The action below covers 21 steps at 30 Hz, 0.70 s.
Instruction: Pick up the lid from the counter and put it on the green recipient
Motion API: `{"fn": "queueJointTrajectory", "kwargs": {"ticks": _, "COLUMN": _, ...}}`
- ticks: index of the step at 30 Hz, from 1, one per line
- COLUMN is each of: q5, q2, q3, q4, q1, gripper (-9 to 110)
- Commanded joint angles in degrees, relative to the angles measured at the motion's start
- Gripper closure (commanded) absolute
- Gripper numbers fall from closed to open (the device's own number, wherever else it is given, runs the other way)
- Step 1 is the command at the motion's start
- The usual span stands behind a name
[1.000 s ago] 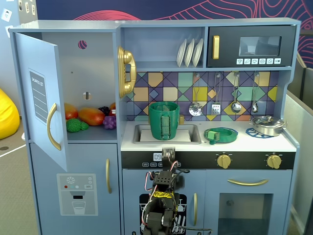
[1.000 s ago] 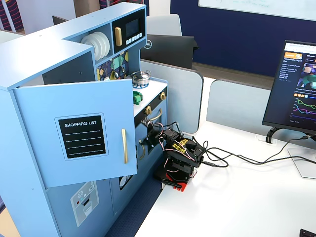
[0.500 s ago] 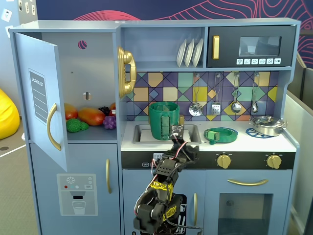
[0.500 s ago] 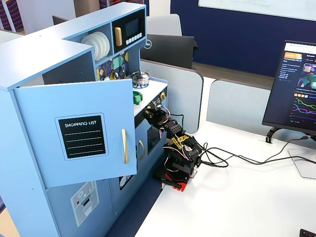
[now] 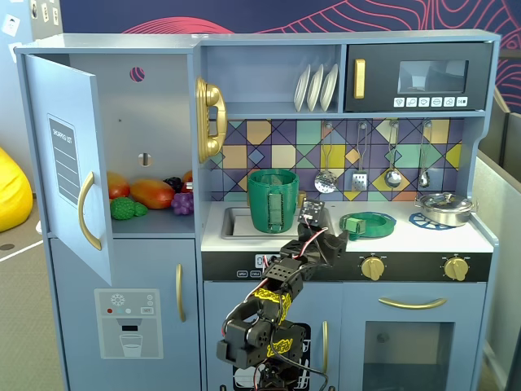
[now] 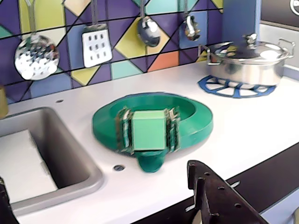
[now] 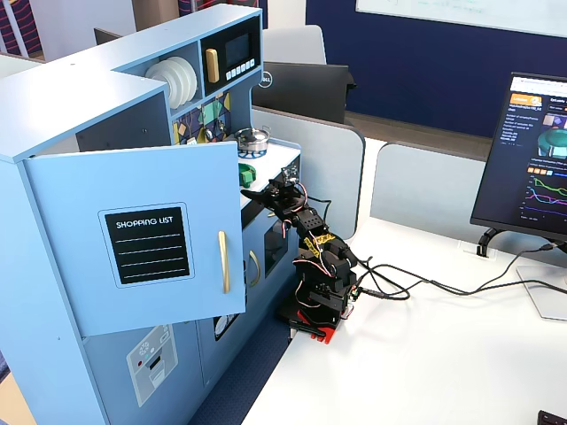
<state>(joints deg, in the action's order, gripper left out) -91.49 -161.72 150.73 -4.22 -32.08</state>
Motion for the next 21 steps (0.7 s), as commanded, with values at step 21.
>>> {"fn": "queueJointTrajectory", "kwargs": {"ticks": 21, "q5": -0.1, "q2": 22.4, "q3": -13.6, "q4": 13.4, "q1": -4.0, "gripper": 54}}
